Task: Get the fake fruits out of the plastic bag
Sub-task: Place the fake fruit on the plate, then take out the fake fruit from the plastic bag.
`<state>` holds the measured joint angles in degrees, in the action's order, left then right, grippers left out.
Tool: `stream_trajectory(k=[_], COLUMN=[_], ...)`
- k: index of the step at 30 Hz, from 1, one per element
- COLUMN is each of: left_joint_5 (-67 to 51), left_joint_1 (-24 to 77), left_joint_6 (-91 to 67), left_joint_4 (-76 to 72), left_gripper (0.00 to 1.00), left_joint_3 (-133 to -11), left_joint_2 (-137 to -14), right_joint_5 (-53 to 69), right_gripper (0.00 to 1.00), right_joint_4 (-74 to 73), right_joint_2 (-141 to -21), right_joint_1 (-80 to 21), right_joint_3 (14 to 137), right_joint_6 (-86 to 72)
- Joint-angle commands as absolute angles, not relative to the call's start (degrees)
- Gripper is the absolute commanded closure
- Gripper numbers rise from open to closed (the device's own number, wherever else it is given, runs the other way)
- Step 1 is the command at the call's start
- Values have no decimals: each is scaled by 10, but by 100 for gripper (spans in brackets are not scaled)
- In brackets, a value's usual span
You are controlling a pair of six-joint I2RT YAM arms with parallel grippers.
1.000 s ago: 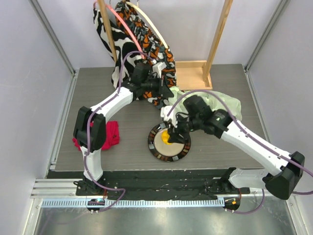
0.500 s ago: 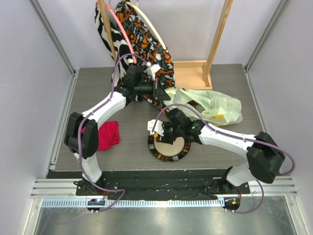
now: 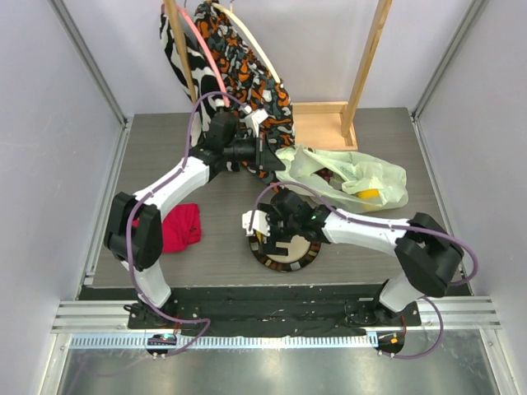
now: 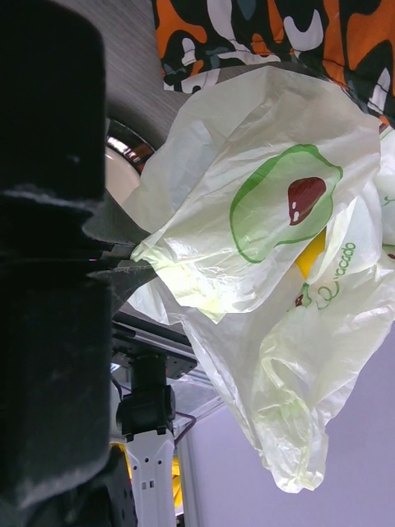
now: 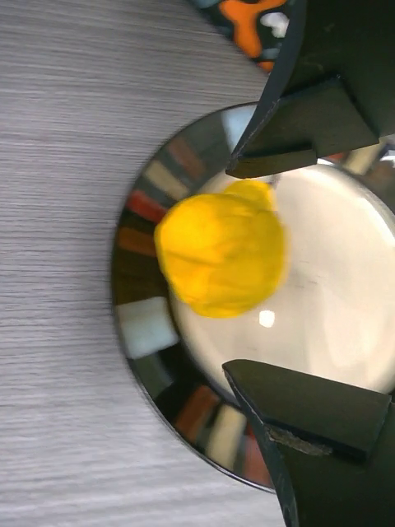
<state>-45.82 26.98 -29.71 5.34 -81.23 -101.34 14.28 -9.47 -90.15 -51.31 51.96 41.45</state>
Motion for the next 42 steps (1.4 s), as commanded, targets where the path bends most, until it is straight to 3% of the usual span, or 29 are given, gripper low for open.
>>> stream_trajectory(k=[1,5,10,13,14,15,19,31,42], left_joint_5=[-435,-425,-451,-456,-459,-458,-443,-433,-465], left_joint_1=[263,264,274,288,297,303,325,333,351], left_joint_6=[-320,-328,-322,-313,-310,-306,-294,-257,-182], left_joint_4=[32,28,24,25,32,33,46,71,134], left_gripper=[100,100,100,100,100,100,100,100,100], left_joint_3=[-798,-788,-770,-753,-751,-748,-730,-703,-727], left_joint_2=[-979,-970,-955,-939,-936,-928,-909,-883,-836], right_joint_5=[145,151,34,3,3,3,-28,-118,-163], right_gripper=[0,2,11,30,52,63,97,99,99], right_joint_4=[-185,-308,-215,-200,-194,-193,-239,-336,-238], right_joint_2=[-789,-671,-558,-585,-591,-598,-669,-672,-697], right_joint_1=[-489,-419,-362,-356,-352,-349,-344,-305,-282], right_joint_3=[579,642,640,642,636,628,630,526,470], right_joint_6=[379,300,196,184,182,185,193,183,244])
